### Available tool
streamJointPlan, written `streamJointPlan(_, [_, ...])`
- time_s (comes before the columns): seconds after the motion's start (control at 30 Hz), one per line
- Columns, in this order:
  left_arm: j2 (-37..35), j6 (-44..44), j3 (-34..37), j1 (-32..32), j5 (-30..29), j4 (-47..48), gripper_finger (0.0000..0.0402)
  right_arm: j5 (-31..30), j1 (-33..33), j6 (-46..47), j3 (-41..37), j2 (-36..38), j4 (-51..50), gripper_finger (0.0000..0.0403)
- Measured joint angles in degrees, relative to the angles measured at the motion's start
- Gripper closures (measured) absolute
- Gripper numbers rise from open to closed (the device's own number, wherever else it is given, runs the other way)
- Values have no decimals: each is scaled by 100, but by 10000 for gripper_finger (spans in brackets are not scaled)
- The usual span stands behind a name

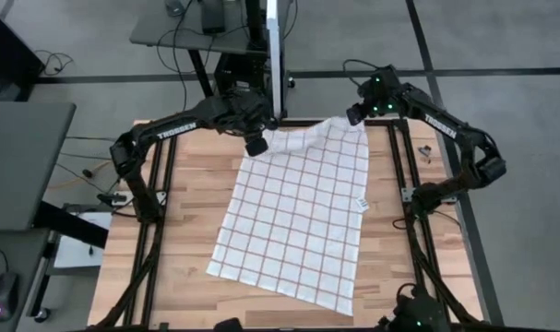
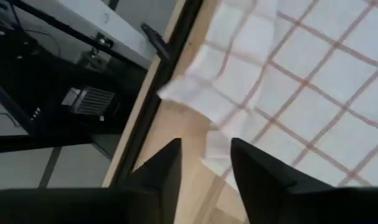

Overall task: Roll towel
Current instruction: Fold the white towel

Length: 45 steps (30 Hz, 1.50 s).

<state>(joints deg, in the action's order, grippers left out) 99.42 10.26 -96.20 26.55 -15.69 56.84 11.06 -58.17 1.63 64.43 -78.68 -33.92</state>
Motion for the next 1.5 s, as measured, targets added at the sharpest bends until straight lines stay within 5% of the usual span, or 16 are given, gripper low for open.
streamJointPlan(0.07, [-155, -83, 1, -51, 183, 216, 260, 269, 137, 192, 3, 210, -145, 186])
streamJointPlan(0.17, [-397, -107, 13, -177, 1231, 619, 257, 1079, 580, 630, -31, 588, -272, 162])
streamJointPlan(0.3, [-734, 11, 761, -504, 2147, 649, 256, 1370, 2053, 1317, -524, 1106, -139, 155])
streamJointPlan(0.53, [-1340, -377, 2828, -878, 2091, -1775, 256, -1408, 5295, 3560, -1849, 1274, 871, 155])
streamJointPlan(0.77, [-892, -587, 3062, -207, 1877, -3700, 256, -2392, 7329, 6092, -2152, 92, 2299, 155])
streamJointPlan(1.03, [364, -509, 3015, 607, 2059, -4183, 256, -2617, 8127, 7742, -1707, -1413, 2523, 155])
streamJointPlan(1.5, [1502, -247, 2279, 1664, 1887, -3959, 256, -1916, 8812, 8187, -721, -2600, 2104, 155])
